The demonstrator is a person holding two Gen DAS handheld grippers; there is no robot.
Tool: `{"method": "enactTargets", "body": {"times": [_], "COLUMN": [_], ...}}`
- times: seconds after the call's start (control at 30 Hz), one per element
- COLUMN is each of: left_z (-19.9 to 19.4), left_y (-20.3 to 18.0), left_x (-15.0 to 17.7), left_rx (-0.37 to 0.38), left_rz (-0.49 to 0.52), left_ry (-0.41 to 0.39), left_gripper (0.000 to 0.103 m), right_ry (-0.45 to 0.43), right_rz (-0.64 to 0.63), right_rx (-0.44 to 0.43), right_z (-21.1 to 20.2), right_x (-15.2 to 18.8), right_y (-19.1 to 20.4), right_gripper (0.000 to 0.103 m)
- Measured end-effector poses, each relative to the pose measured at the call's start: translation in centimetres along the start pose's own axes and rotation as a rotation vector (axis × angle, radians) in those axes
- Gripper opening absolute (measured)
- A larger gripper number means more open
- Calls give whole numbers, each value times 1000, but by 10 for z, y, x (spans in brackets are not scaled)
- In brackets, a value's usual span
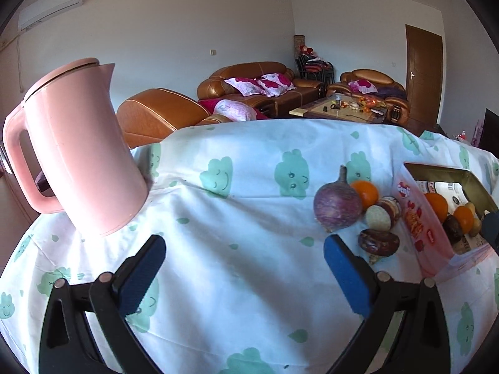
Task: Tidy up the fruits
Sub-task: 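Grasp the dark brown round fruit with the right gripper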
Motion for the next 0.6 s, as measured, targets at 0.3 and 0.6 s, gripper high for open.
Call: {"method": "enactTargets", "body": {"times": [0.3,0.6], "left_z": [29,31], "left_y": [46,65], "left_x": [0,-3], "left_rx": [-107,-103], "left_rz": [-61,-121], "left_ry": [77,100], "left_gripper": [103,103], "right_ry": [179,334], "right_rz": [-76,-77], "right_rx": [-87,-21], "right_z": [61,119], "right_x": [9,13], "right_y": [56,69], "right_gripper": [57,56]}}
Point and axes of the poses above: each gripper's, at about its wrist camera, not at the fingertips, and z roughly the way its jaws point, y to its left, x to its underside, the point moved 3 cm from there along z, roughly the way its jaws point, and after that the axes turned 15 degrees about -x, right-handed, at the moved point
